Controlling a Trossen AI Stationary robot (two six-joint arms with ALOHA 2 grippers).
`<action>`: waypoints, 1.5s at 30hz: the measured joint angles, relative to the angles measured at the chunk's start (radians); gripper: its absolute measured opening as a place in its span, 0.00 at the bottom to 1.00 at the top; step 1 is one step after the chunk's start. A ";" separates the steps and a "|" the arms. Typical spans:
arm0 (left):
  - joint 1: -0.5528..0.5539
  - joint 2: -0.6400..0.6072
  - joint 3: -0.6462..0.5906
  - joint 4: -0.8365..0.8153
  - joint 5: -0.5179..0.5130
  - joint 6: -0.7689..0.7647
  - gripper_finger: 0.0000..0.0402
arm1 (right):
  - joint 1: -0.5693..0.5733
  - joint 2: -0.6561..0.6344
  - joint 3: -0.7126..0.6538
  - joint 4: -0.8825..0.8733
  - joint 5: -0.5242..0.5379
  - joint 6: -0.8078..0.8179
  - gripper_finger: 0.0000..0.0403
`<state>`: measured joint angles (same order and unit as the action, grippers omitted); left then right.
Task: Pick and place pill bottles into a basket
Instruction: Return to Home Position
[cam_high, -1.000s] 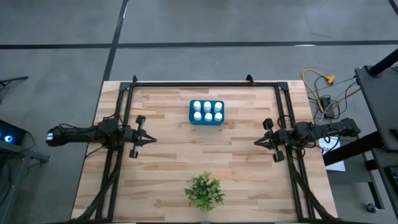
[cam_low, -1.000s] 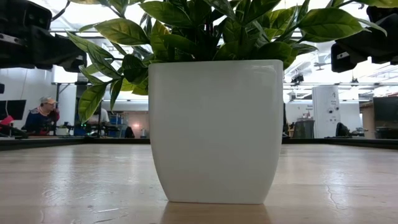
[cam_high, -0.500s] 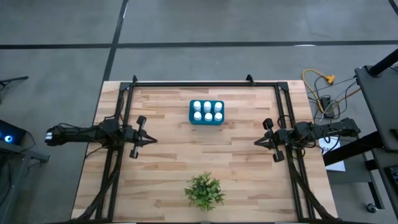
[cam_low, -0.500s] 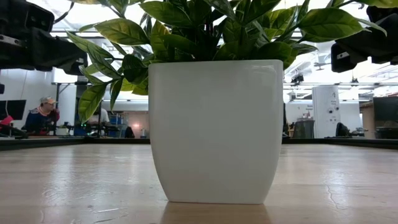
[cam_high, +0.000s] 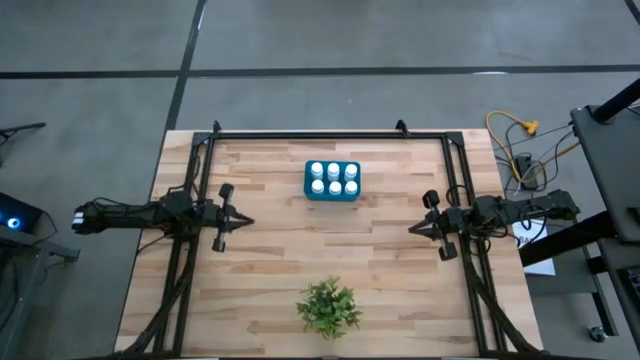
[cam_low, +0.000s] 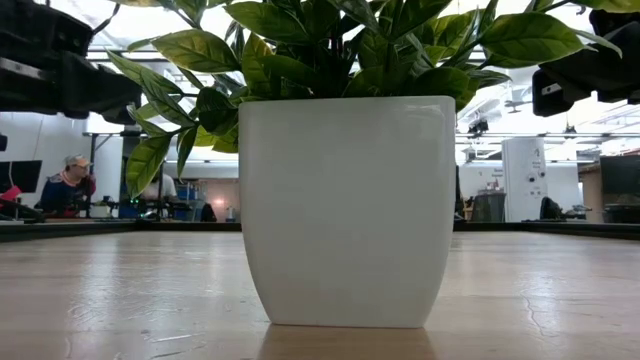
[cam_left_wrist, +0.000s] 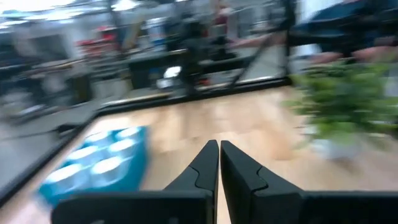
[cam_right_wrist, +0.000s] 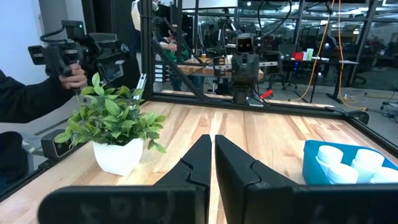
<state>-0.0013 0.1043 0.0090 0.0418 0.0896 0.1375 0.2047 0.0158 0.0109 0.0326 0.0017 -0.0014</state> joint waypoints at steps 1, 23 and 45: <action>0.000 0.000 0.000 -0.001 -0.052 0.000 0.00 | 0.000 0.000 0.000 0.000 0.000 -0.001 0.03; 0.000 0.019 0.001 0.001 -0.124 -0.001 0.00 | 0.000 0.000 0.000 0.000 0.000 -0.001 0.03; 0.000 0.026 0.001 0.002 -0.123 0.000 0.00 | 0.000 0.000 0.000 0.000 0.001 -0.099 0.03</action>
<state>-0.0013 0.1299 0.0097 0.0437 -0.0338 0.1371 0.2047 0.0158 0.0109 0.0326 0.0029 -0.1005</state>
